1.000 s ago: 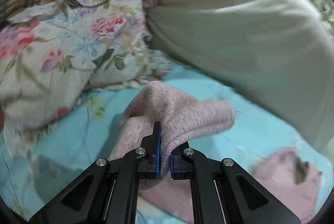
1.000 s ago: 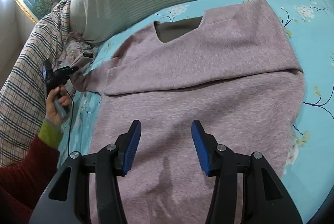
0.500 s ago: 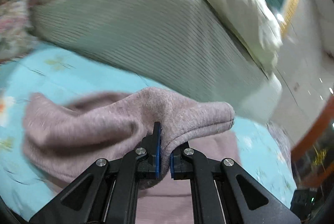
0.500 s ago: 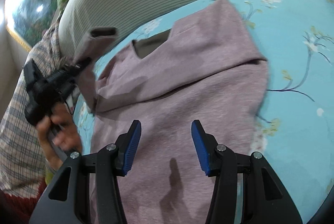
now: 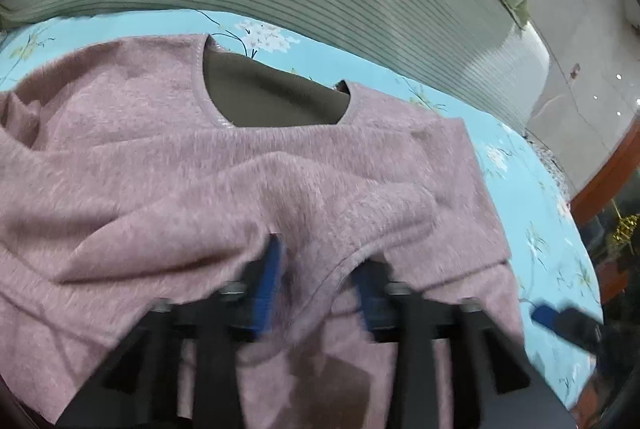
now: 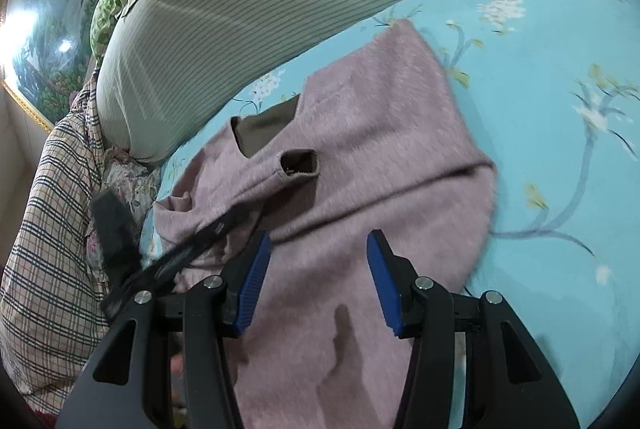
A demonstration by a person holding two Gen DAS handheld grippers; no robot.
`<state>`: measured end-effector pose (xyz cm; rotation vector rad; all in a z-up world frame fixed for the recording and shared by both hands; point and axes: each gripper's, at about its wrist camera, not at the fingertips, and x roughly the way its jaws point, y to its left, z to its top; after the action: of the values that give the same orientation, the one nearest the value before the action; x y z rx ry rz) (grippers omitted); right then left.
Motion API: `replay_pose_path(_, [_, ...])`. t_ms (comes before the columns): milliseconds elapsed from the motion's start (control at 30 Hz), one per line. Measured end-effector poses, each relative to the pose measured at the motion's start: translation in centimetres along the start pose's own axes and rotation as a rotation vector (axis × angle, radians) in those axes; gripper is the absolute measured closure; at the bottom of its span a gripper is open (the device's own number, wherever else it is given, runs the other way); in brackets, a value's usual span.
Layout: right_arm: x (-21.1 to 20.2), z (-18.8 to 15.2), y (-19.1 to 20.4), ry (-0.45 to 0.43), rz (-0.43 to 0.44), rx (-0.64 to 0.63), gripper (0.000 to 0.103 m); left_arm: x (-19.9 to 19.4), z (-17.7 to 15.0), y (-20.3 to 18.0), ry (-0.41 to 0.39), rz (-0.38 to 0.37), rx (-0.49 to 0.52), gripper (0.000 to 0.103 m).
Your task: Fold small clothes
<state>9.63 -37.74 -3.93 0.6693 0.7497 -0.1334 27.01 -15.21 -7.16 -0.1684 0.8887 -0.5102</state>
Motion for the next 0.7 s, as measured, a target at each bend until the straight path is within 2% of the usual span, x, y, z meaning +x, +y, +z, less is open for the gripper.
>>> replay_pose_path(33, [0.5, 0.3, 0.1, 0.004, 0.002, 0.000, 0.051, -1.0, -0.4, 0.1, -0.009, -0.007, 0.006, 0.041])
replay_pose_path(100, [1.7, 1.1, 0.6, 0.015, 0.017, -0.001, 0.051, -3.0, -0.7, 0.8, -0.031, -0.013, 0.013, 0.035])
replay_pose_path(200, [3.8, 1.9, 1.4, 0.043, 0.044, 0.005, 0.051, -6.1, -1.8, 2.5, -0.062, 0.018, 0.021, 0.032])
replay_pose_path(333, [7.2, 2.3, 1.9, 0.094, 0.021, 0.025, 0.051, -9.8, -3.2, 7.0, -0.107, 0.155, -0.033, 0.032])
replay_pose_path(433, [10.0, 2.4, 1.7, 0.129, -0.013, 0.046, 0.051, -11.7, -4.4, 11.9, -0.127, 0.312, -0.111, 0.032])
replay_pose_path(500, [11.8, 2.4, 1.8, 0.147, -0.013, 0.054, 0.051, -12.1, -4.7, 14.8, -0.115, 0.366, -0.180, 0.032])
replay_pose_path(533, [12.2, 2.5, 1.9, 0.152, -0.006, 0.051, 0.054, -12.2, -4.8, 15.8, -0.105, 0.371, -0.209, 0.033])
replay_pose_path(567, [12.8, 2.6, 2.3, 0.159, 0.003, 0.039, 0.063, -12.2, -4.7, 17.1, -0.095, 0.373, -0.245, 0.033])
replay_pose_path(600, [12.9, 2.8, 2.5, 0.163, 0.011, 0.033, 0.088, -11.9, -4.6, 17.6, -0.092, 0.378, -0.260, 0.033])
replay_pose_path(633, [12.8, 3.1, 2.8, 0.159, 0.027, 0.031, 0.089, -11.8, -4.4, 18.1, -0.089, 0.389, -0.265, 0.033])
replay_pose_path(700, [11.1, 4.1, 3.2, 0.096, 0.030, 0.009, 0.091, -11.6, -3.9, 18.6, -0.082, 0.399, -0.253, 0.034])
